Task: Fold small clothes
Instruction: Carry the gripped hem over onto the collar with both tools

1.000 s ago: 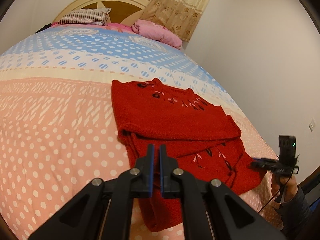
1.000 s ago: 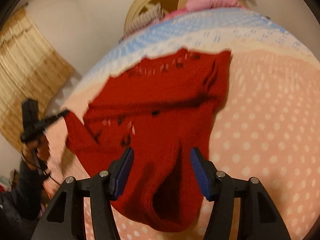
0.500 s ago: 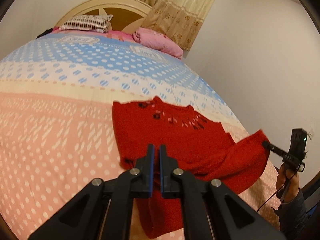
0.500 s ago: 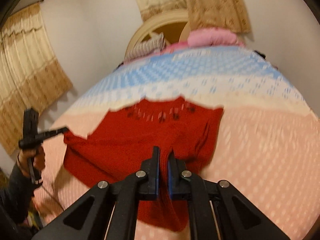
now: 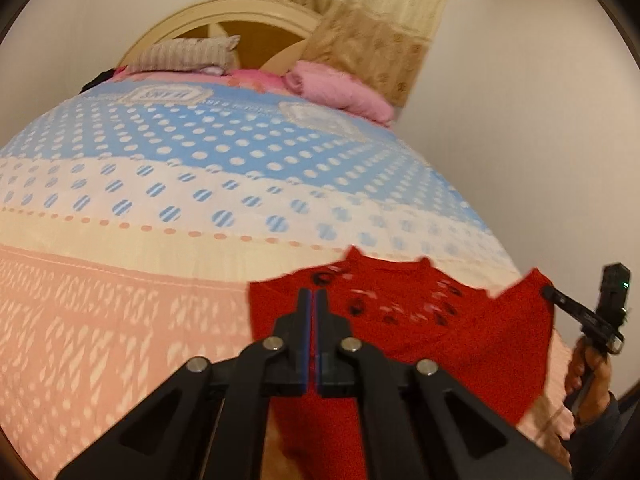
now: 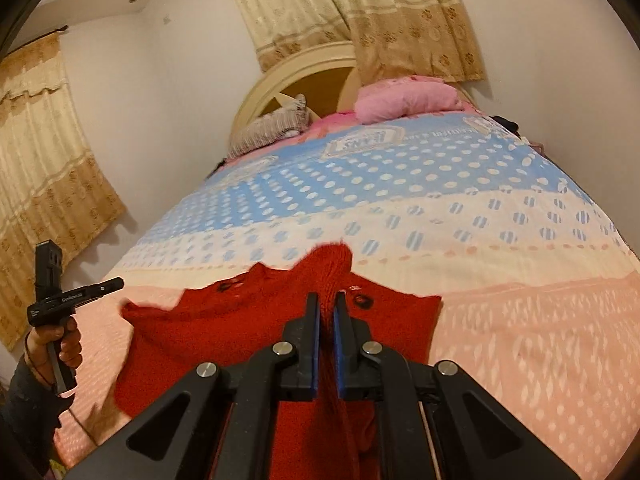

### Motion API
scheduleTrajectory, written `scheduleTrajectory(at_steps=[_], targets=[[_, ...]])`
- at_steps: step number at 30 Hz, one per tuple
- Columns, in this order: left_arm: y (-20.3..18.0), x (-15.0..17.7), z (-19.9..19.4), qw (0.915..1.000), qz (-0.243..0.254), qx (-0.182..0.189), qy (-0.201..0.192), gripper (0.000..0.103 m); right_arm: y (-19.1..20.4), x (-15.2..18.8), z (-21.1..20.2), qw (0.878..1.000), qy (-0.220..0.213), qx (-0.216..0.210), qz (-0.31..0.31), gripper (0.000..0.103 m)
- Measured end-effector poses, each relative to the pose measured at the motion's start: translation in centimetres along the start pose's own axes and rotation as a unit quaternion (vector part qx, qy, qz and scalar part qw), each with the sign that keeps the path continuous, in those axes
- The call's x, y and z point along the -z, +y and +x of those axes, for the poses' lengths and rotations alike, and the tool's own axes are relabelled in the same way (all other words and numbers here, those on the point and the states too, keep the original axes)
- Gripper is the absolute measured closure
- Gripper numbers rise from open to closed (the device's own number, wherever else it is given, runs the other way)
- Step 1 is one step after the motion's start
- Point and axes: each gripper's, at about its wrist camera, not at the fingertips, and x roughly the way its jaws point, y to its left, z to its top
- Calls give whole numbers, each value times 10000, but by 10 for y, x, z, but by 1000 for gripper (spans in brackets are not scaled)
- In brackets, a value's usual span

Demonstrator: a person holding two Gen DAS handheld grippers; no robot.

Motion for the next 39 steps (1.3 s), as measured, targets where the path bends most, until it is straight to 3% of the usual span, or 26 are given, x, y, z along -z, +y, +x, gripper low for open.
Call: scheduleTrajectory(at_steps=[4,6,7,11,13,19,20,21,24,28,34,36,38,39], targets=[[21,3,35,9994,-223,-271,18,102,-19,7,47,9990,310,271,188,98],[27,11,36,9989,-444,58,107,97,-27,14,61,9983,392,337,284,98],[26,17,35,9988,-396,263,143,91,-29,18,64,9982,419,323,298,98],[5,32,26,9982,284,478,224,74,-29,28,70,9979,513,379,114,98],[-1,37,29,9973,395,521,344,73,-35,31,72,9978,536,353,185,98],[-8,54,57,9939,530,431,869,74,-37,35,70,9976,567,306,245,98],[-9,57,58,9933,562,438,911,80,-36,35,69,9976,584,298,218,98],[-10,58,57,9934,600,406,891,93,-35,36,69,9976,597,302,195,98],[-6,53,48,9957,515,273,719,101,-32,34,61,9982,510,298,136,98],[-6,31,23,9980,525,308,163,103,-26,21,45,9994,213,265,81,98],[-8,15,19,9973,572,452,103,103,-17,1,34,9999,-11,120,40,98],[-10,21,26,9970,588,381,313,95,-14,2,38,9999,38,116,-3,98],[-10,32,35,9958,598,254,641,62,-13,7,42,9999,97,135,-35,98],[-9,37,38,9955,575,230,713,57,-14,11,45,9998,137,143,-29,98]])
